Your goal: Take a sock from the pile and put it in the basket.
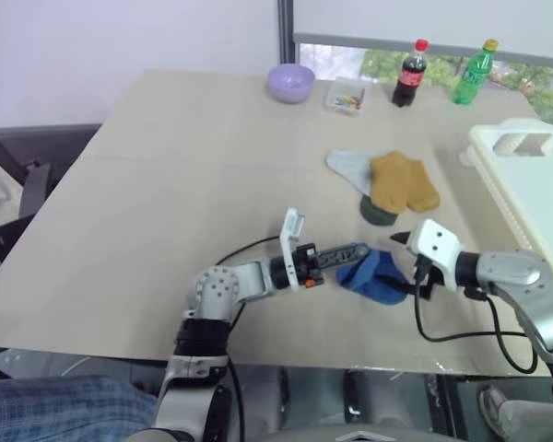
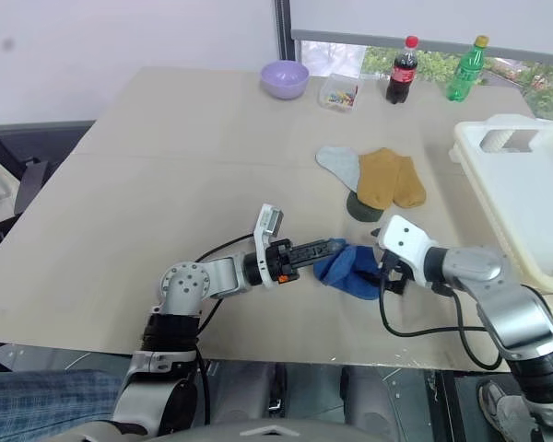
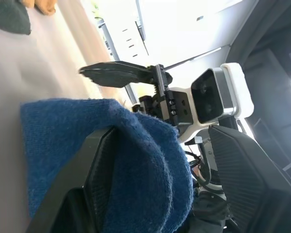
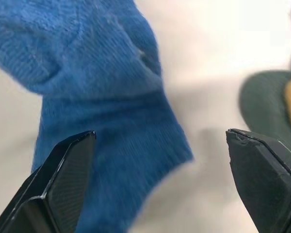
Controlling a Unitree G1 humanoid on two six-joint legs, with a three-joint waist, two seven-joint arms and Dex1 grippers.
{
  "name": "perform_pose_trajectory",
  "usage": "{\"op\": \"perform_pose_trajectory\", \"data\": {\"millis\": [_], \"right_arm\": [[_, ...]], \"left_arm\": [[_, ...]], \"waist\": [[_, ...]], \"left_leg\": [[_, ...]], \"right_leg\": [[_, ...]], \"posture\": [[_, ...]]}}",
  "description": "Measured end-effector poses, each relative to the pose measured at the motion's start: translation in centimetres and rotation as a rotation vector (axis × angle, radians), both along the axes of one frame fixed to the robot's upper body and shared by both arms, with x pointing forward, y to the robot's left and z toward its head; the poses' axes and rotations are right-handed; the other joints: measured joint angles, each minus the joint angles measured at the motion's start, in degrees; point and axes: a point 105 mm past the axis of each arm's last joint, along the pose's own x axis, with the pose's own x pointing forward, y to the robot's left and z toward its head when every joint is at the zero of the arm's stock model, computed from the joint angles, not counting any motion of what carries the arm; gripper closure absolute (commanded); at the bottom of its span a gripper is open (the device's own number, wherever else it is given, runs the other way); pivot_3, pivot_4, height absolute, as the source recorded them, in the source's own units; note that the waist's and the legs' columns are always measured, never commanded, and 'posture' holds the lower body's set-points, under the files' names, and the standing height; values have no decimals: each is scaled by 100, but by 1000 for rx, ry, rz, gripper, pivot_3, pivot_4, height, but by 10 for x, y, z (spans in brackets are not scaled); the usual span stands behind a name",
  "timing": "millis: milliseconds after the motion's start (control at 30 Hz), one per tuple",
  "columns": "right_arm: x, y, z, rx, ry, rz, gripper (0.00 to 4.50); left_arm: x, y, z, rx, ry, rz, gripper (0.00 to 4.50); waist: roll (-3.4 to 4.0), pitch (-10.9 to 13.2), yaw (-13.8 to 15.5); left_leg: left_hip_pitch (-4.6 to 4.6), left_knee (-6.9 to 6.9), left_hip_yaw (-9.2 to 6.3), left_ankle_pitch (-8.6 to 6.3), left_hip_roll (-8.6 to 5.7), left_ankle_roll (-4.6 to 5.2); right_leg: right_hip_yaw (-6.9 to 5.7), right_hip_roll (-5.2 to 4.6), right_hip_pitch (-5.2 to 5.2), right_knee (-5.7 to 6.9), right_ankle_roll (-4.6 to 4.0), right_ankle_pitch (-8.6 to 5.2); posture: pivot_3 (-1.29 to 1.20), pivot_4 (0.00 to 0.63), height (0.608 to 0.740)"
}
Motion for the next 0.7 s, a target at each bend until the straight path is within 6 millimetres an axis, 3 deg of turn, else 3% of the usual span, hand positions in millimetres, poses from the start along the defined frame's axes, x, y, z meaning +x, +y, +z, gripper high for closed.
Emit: {"op": "perform_pose_trajectory", "data": {"millis": [333, 400, 500, 700], "right_arm": [[-25, -29, -9, 49, 113, -139, 88], [-33, -37, -2, 159, 135, -224, 88], [-39, -38, 1, 240, 167, -269, 88], [-42, -20, 1, 392, 209, -299, 88]], "left_arm": [[-2, -18, -2, 19, -16, -70, 1300], [-7, -28, -8, 46, -38, -116, 1300], [-7, -31, -15, 56, -19, -127, 1300], [0, -33, -14, 12, 16, -121, 1300]], "waist": [[-2, 2, 11], [-2, 3, 8], [-1, 3, 2], [-1, 3, 2]], "left_leg": [[-8, 0, 1, -1, -4, 0], [-7, -1, -6, 0, 0, 0], [-6, 0, -11, 0, 1, 1], [-6, 1, -11, 0, 1, 1]], "right_leg": [[-2, -6, 1, -11, 0, 0], [-14, 1, 2, -9, 0, 0], [-13, -1, 2, -8, 3, -2], [-12, -2, 2, -7, 13, -8]], "posture": [[0, 150, 730], [0, 150, 730], [0, 150, 730], [0, 150, 730]]}}
